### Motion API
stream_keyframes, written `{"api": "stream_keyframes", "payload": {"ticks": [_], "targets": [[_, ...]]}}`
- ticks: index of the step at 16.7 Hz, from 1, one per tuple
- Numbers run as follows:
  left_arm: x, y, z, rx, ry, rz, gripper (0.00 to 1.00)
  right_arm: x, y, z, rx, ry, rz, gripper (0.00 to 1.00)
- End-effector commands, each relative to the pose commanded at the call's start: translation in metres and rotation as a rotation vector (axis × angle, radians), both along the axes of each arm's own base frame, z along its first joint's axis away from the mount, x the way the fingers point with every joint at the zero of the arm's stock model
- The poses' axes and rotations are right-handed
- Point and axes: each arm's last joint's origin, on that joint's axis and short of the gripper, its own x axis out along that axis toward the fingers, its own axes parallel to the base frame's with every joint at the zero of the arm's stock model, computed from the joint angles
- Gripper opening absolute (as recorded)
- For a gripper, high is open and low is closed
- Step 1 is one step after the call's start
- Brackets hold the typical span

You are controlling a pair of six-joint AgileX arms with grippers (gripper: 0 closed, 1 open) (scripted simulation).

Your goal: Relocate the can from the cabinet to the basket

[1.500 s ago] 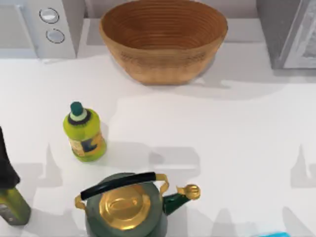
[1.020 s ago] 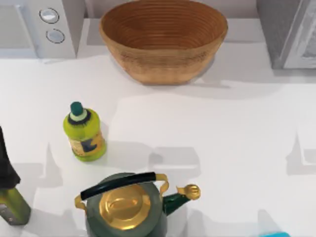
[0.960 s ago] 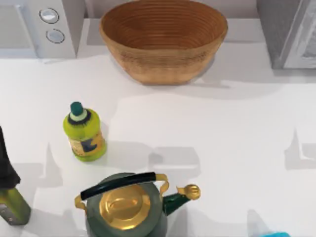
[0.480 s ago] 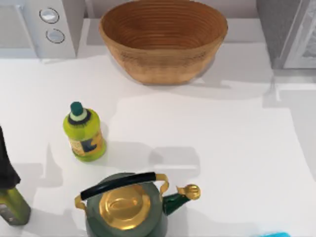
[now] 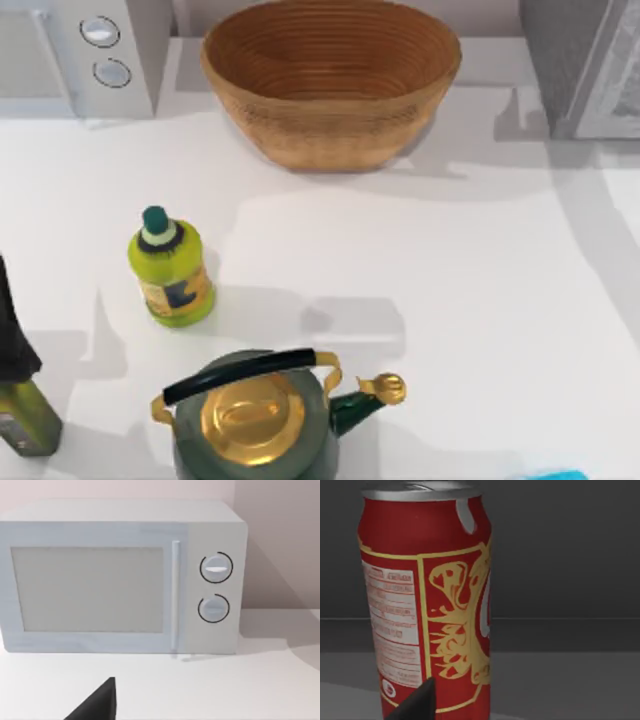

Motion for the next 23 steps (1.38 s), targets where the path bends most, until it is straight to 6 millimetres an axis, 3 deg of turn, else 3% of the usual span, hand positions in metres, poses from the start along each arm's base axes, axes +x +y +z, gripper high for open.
{"api": "stream_keyframes", "payload": {"ticks": [3,9,16,21,23], "targets": [[0.0,0.0,0.0,0.0,0.0,0.0,1.0,0.014,0.004,0.002,-0.004,0.018,0.0,1.0],[0.0,0.0,0.0,0.0,0.0,0.0,1.0,0.015,0.007,0.002,-0.004,0.014,-0.004,1.0],[0.0,0.0,0.0,0.0,0.0,0.0,1.0,0.024,0.052,-0.001,-0.006,0.007,-0.008,1.0],[0.0,0.0,0.0,0.0,0.0,0.0,1.0,0.025,0.052,-0.002,-0.006,0.008,-0.009,1.0],[0.0,0.0,0.0,0.0,0.0,0.0,1.0,0.035,0.053,0.0,-0.006,0.005,-0.008,1.0]]}}
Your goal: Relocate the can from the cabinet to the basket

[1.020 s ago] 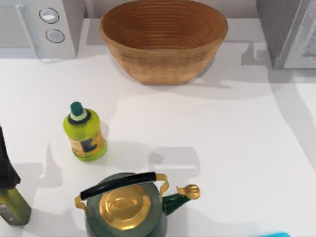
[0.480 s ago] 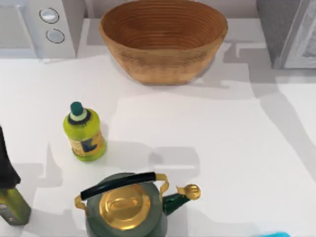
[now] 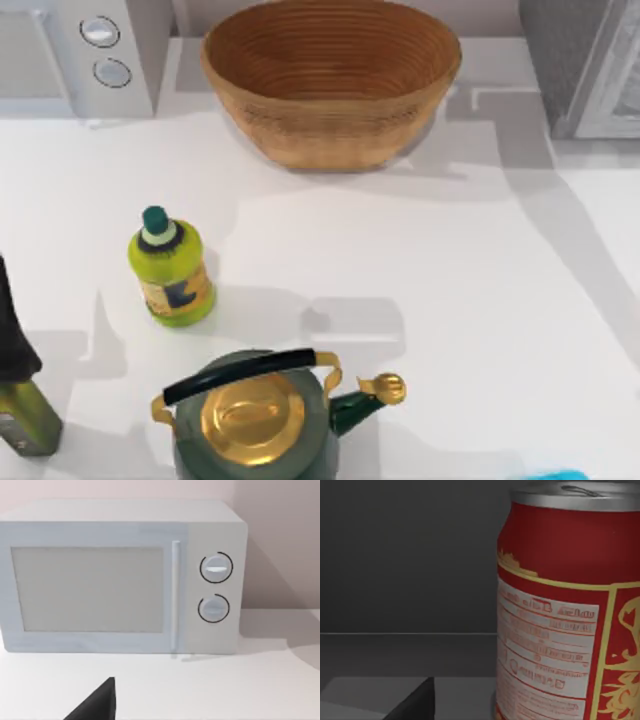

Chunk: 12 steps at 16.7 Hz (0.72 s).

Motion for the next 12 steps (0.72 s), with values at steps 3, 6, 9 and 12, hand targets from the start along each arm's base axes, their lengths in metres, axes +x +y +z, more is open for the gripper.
{"api": "stream_keyframes", "payload": {"ticks": [3,6,9,12], "targets": [[0.0,0.0,0.0,0.0,0.0,0.0,1.0,0.034,0.002,-0.001,-0.002,0.006,0.0,1.0],[0.0,0.0,0.0,0.0,0.0,0.0,1.0,0.049,0.0,-0.001,-0.001,0.002,0.0,1.0],[0.0,0.0,0.0,0.0,0.0,0.0,1.0,0.049,0.0,-0.001,-0.001,0.002,0.0,1.0],[0.0,0.0,0.0,0.0,0.0,0.0,1.0,0.049,0.0,-0.001,-0.001,0.002,0.0,0.77]]}}
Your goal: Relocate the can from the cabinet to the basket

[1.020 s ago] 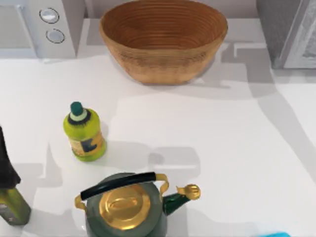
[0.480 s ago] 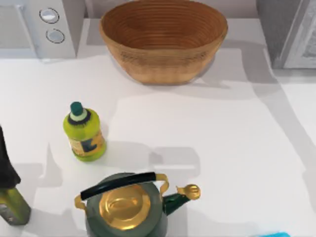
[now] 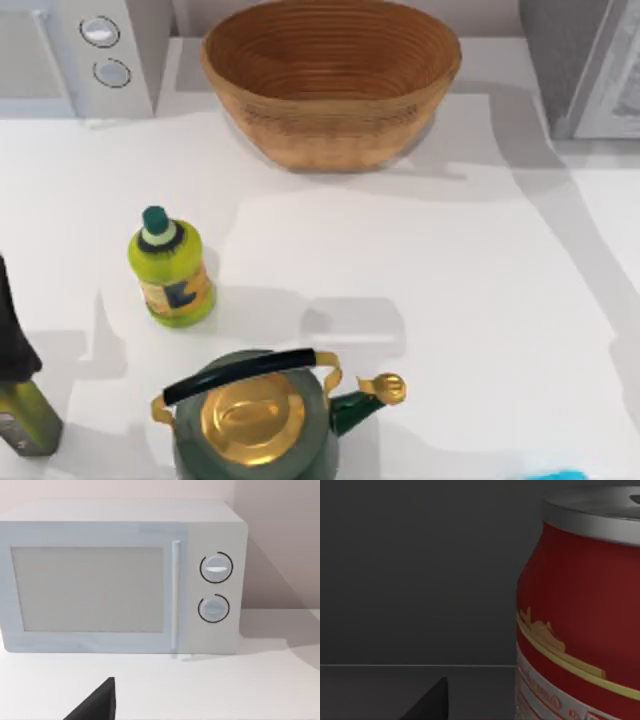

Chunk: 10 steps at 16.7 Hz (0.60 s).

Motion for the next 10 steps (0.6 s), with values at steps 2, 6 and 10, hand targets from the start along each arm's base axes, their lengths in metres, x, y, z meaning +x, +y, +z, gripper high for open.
{"api": "stream_keyframes", "payload": {"ticks": [2,6,10], "targets": [[0.0,0.0,0.0,0.0,0.0,0.0,1.0,0.0,0.0,0.0,0.0,0.0,0.0,0.62],[0.0,0.0,0.0,0.0,0.0,0.0,1.0,0.0,0.0,0.0,0.0,0.0,0.0,0.32],[0.0,0.0,0.0,0.0,0.0,0.0,1.0,0.0,0.0,0.0,0.0,0.0,0.0,0.02]]}}
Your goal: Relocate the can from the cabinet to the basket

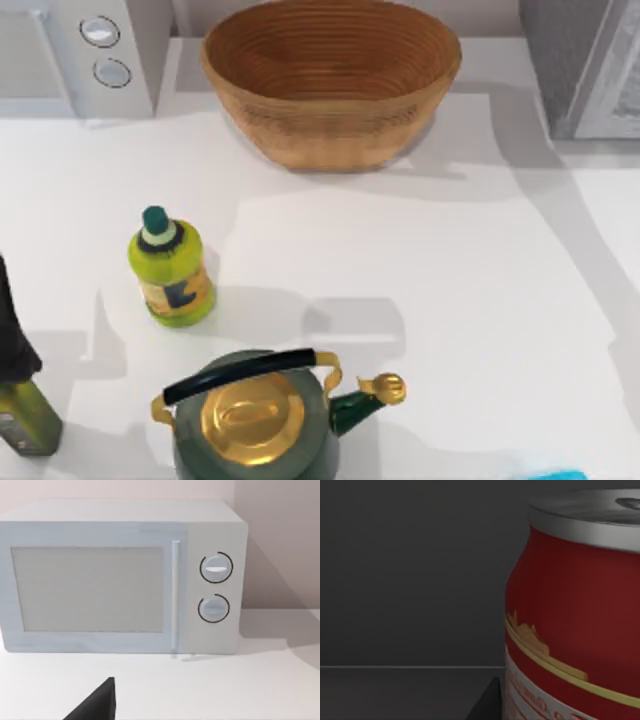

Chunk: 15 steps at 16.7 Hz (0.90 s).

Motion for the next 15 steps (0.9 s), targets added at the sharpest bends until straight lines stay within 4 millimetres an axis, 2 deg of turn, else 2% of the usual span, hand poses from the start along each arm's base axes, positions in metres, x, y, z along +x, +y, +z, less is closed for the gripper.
{"api": "stream_keyframes", "payload": {"ticks": [10,12,15], "targets": [[0.0,0.0,0.0,0.0,0.0,0.0,1.0,-0.001,0.001,0.001,0.001,-0.001,0.001,0.0],[0.0,0.0,0.0,0.0,0.0,0.0,1.0,-0.016,0.006,0.008,0.0,-0.002,0.0,0.0],[0.0,0.0,0.0,0.0,0.0,0.0,1.0,-0.06,0.016,0.027,-0.003,0.002,-0.003,0.0]]}}
